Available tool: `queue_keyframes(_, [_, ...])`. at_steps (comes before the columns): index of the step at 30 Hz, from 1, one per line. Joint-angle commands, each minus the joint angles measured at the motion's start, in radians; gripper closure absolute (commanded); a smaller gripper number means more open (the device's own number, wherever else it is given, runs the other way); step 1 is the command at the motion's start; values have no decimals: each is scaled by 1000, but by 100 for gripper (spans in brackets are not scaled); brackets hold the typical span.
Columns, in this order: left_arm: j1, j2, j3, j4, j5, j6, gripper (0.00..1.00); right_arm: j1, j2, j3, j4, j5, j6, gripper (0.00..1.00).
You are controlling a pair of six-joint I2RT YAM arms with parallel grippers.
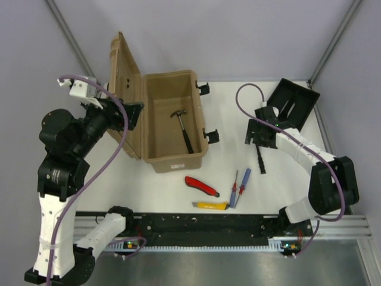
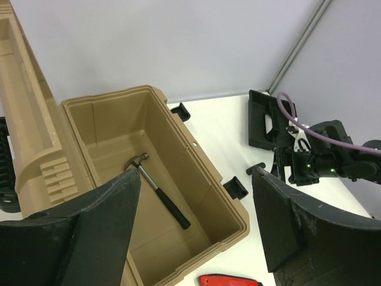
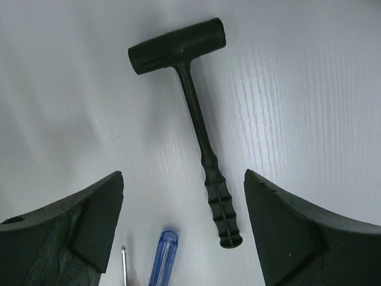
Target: Pack the tool kit
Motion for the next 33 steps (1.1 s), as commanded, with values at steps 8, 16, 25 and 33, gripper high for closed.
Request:
queue_keyframes(8, [-4,9,-7,68,27,-24,21,-65,213,15,17,-90,-48,39])
queue_keyframes(16, [-4,14,-3,69,23,-27,21,-69,269,29,21,-101,-63,66])
queue_keyframes(25, [-4,14,2,71,18,-26,21,-69,231,62,28,-76,-75,100])
queue_keyframes(33, [-4,6,7,71,9,-26,20,-68,32,188,29,-323,-46,100])
